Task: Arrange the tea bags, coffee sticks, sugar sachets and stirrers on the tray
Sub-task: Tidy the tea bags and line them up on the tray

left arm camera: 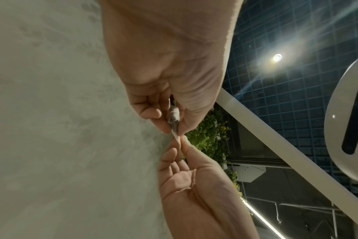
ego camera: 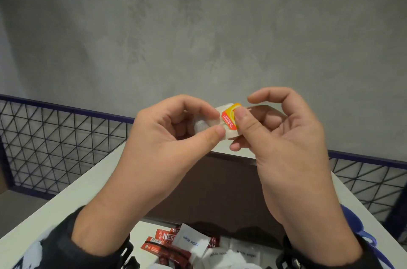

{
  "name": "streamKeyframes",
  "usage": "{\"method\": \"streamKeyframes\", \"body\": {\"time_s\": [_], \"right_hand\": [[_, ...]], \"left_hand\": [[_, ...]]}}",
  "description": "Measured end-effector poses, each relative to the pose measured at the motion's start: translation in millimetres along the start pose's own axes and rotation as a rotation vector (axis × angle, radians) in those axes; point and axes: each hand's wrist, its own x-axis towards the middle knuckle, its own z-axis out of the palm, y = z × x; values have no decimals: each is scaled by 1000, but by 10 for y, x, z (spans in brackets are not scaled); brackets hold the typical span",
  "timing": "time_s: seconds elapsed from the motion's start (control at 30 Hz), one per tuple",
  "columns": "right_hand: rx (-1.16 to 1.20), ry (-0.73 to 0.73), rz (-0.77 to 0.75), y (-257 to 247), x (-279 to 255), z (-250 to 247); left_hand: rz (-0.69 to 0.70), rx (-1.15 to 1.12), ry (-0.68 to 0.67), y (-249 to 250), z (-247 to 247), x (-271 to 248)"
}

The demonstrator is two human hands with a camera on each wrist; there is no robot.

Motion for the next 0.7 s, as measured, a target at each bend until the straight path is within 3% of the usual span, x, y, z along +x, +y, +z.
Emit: {"method": "streamKeyframes", "body": {"time_s": [0.17, 0.43, 0.7], "right_hand": [[-134, -41, -138, 16, -17, 0], [-113, -53, -116, -6, -14, 3], [-181, -49, -150, 13, -14, 17]], "left_hand": [[-1, 108, 16, -18, 9, 7], [-39, 97, 50, -5, -1, 16], [-75, 162, -21, -36, -27, 28]]}}
